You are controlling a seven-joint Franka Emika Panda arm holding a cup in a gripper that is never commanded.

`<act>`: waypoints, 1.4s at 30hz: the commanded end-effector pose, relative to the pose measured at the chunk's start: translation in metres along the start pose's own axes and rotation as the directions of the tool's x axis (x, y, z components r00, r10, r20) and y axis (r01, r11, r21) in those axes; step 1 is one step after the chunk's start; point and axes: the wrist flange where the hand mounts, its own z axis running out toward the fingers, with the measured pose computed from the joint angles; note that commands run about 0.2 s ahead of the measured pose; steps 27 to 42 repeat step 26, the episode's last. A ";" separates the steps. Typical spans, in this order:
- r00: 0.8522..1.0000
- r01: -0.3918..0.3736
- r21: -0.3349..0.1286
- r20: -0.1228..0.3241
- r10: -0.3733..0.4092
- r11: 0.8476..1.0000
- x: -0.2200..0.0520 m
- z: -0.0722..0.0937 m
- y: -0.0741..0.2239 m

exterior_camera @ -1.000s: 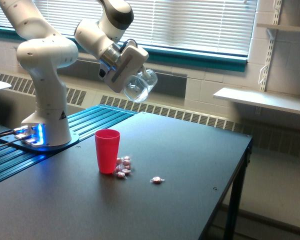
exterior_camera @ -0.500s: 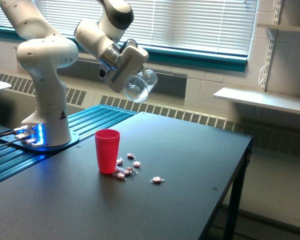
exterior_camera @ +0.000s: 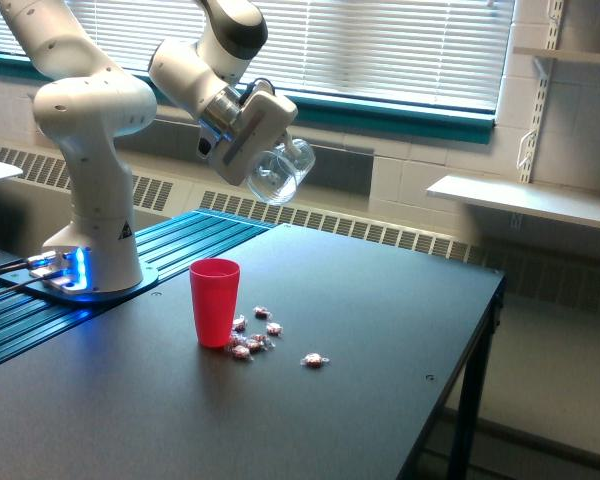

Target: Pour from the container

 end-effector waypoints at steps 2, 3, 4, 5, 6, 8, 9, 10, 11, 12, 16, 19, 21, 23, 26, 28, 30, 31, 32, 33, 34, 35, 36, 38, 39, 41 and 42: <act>0.987 -0.050 -0.037 -0.156 0.043 0.998 0.039 0.001 0.017; 0.987 -0.050 -0.037 -0.156 0.043 0.998 0.039 0.001 0.017; 0.987 -0.049 -0.037 -0.155 0.043 0.998 0.038 0.001 0.017; 0.988 -0.026 -0.042 -0.155 0.019 0.999 0.038 0.001 0.015; 0.987 0.016 -0.050 -0.158 -0.024 0.999 0.038 0.001 0.012; 0.983 0.089 -0.064 -0.156 -0.098 0.994 0.035 0.002 0.007; 0.980 0.117 -0.069 -0.154 -0.126 0.991 0.034 0.002 0.005; 0.977 0.139 -0.073 -0.153 -0.149 0.988 0.033 0.003 0.004; 0.976 0.147 -0.073 -0.149 -0.156 0.987 0.031 0.003 0.003; 0.978 0.147 -0.070 -0.138 -0.156 0.987 0.025 0.004 0.002; 0.985 0.151 -0.052 -0.078 -0.154 0.987 -0.006 0.007 -0.002; 0.988 0.152 -0.038 -0.028 -0.154 0.988 -0.031 0.008 -0.005; 0.988 0.152 -0.038 -0.028 -0.154 0.988 -0.031 0.008 -0.005; 0.988 0.152 -0.038 -0.028 -0.154 0.988 -0.031 0.008 -0.005; 0.988 0.152 -0.038 -0.028 -0.154 0.988 -0.031 0.008 -0.005; 0.988 0.152 -0.038 -0.028 -0.154 0.988 -0.031 0.008 -0.005; 0.988 0.152 -0.038 -0.028 -0.154 0.988 -0.031 0.008 -0.005; 0.988 0.152 -0.038 -0.028 -0.154 0.988 -0.031 0.008 -0.005; 0.988 0.152 -0.038 -0.028 -0.154 0.988 -0.031 0.008 -0.005; 0.988 0.152 -0.038 -0.028 -0.154 0.988 -0.031 0.008 -0.005; 0.988 0.152 -0.038 -0.028 -0.154 0.988 -0.031 0.008 -0.005; 0.988 0.152 -0.038 -0.028 -0.154 0.988 -0.031 0.008 -0.005; 0.988 0.152 -0.038 -0.028 -0.154 0.988 -0.031 0.008 -0.005; 0.988 0.152 -0.038 -0.028 -0.154 0.988 -0.031 0.008 -0.005; 0.988 0.152 -0.038 -0.028 -0.154 0.988 -0.031 0.008 -0.005; 0.988 0.152 -0.038 -0.028 -0.154 0.988 -0.031 0.008 -0.005; 0.988 0.152 -0.038 -0.028 -0.154 0.988 -0.031 0.008 -0.005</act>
